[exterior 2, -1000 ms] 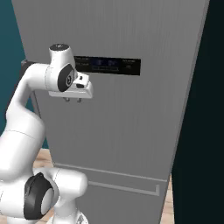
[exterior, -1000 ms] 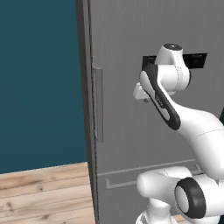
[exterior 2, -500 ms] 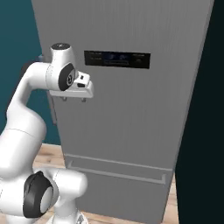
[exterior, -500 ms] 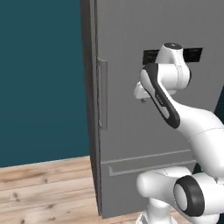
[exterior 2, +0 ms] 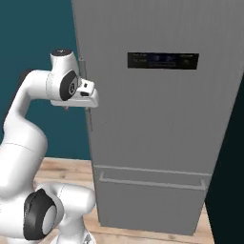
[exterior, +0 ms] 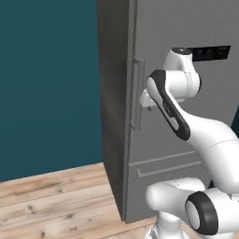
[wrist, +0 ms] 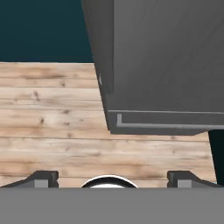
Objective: There is a bowl on the dining counter. Grab a lemon wedge from the fridge and place it in the bowl. Then get the liquor bottle and glass cup from the cabinet and place them next to the bowl.
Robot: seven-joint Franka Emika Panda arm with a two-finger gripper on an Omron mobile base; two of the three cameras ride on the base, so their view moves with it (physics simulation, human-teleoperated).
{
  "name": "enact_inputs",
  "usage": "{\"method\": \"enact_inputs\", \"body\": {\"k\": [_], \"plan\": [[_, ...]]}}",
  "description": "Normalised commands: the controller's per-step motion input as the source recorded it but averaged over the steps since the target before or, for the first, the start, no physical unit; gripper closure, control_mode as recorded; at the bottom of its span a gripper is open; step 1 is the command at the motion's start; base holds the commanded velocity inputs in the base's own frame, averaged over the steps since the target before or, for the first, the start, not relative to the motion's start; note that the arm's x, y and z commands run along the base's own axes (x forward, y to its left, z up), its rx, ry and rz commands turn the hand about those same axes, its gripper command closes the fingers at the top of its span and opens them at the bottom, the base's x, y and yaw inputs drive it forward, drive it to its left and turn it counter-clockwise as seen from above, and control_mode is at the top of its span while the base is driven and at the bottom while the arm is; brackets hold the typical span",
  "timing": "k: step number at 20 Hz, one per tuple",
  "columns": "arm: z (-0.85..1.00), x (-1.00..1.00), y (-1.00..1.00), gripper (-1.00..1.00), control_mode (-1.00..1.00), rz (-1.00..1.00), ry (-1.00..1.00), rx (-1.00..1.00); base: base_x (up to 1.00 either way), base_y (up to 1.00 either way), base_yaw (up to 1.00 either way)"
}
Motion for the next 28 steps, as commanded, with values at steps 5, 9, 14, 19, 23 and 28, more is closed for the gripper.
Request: {"method": "enact_inputs", "body": {"k": [5, 9, 14, 19, 23, 28], "plan": [[0.00, 0.00, 0.00, -1.00, 1.00, 0.00, 0.00, 0.00, 0.00, 0.48, -0.39], [0.00, 0.00, 0.00, -1.00, 1.00, 0.00, 0.00, 0.00, 0.00, 0.40, -0.37], [0.00, 0.00, 0.00, -1.00, 1.00, 0.00, 0.00, 0.00, 0.11, 0.51, -0.28], [0.00, 0.00, 0.00, -1.00, 1.00, 0.00, 0.00, 0.00, 0.13, 0.46, -0.20], [0.00, 0.09, 0.09, -1.00, -1.00, -0.04, 0.00, 0.00, 0.19, 0.30, -0.12], [0.00, 0.26, 0.24, -1.00, -1.00, -0.09, -0.04, 0.00, 0.00, 0.00, 0.00]]}}
